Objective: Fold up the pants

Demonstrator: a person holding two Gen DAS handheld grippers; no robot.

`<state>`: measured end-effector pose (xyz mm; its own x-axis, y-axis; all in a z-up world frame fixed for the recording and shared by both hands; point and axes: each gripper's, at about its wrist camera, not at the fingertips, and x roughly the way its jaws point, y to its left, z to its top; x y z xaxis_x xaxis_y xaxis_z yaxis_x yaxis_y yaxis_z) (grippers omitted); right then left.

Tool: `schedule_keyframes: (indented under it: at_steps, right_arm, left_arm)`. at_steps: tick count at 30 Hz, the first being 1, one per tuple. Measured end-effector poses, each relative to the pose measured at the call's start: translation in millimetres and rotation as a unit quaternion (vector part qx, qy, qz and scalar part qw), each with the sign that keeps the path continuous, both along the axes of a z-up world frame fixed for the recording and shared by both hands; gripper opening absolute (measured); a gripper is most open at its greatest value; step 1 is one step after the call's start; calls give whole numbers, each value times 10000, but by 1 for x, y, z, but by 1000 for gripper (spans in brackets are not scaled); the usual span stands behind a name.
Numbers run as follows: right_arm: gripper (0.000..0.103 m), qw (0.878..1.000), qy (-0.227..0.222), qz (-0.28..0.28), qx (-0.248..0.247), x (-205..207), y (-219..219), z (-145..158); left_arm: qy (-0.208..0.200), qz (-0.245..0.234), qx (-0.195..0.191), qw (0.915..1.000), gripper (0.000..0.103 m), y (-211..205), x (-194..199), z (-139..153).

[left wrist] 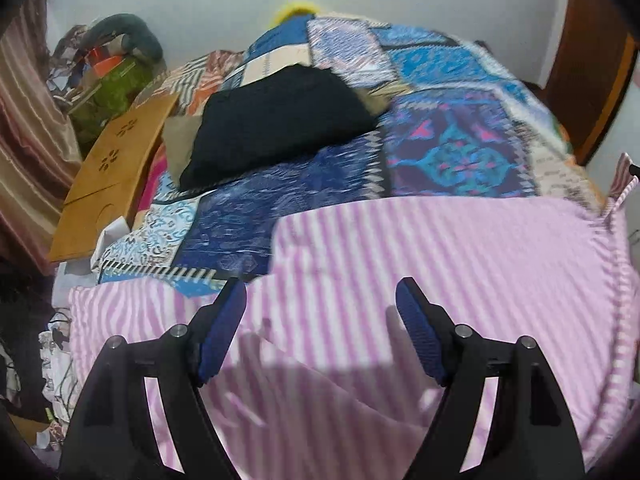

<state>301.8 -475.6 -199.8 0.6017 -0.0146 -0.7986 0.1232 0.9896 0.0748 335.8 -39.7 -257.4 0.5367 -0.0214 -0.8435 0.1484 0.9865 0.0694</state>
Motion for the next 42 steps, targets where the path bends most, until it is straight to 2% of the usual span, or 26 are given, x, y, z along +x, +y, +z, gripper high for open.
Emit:
schedule_keyframes:
  at_steps: [3,7,12,17,22,26,29,31,37,42]
  right_arm:
    - [5,9996,-225,-86,119,-33,-11,26]
    - [5,9988,-389,-200,223,-72,-22,39]
    - [5,9972,-404,-416,469,-120,-34,30]
    - [5,9953,-305,-609,692,-151,-44,9]
    - [5,9909,-336,-812,1016,-162,-53,-6]
    - [5,9894,-407,-869,1091,-169,-58,-6]
    - [5,9900,-466,-851,1022,-171,-59,-3]
    - [5,9897,-524,-850,1021,-173,-61,2]
    - [5,9892,-578,-841,1048,-182,-64,5]
    - [5,9877,-542,-904,1157,-186,-65,-4]
  left_arm:
    - [31,-170,-163,9997,77,-17,-15,13]
    - [97,-460,-312,9984,77,-47,-36,23]
    - [175,-916,-369,9950,77,-89,-67,24]
    - [427,-1302,-508,9893,77,-128,-87,8]
    - [533,-1634,-467,9840,75,-164,-98,-13]
    - [553,-1805,-568,9804,62,-179,-106,-19]
    - [536,-1855,-717,9786,59,-183,-108,-16]
    - [549,-1882,-872,9767,58,-183,-111,-11]
    - [408,-2127,-963,9715,58,-195,-124,-2]
    - [484,-2237,-728,9707,58,-205,-133,-12]
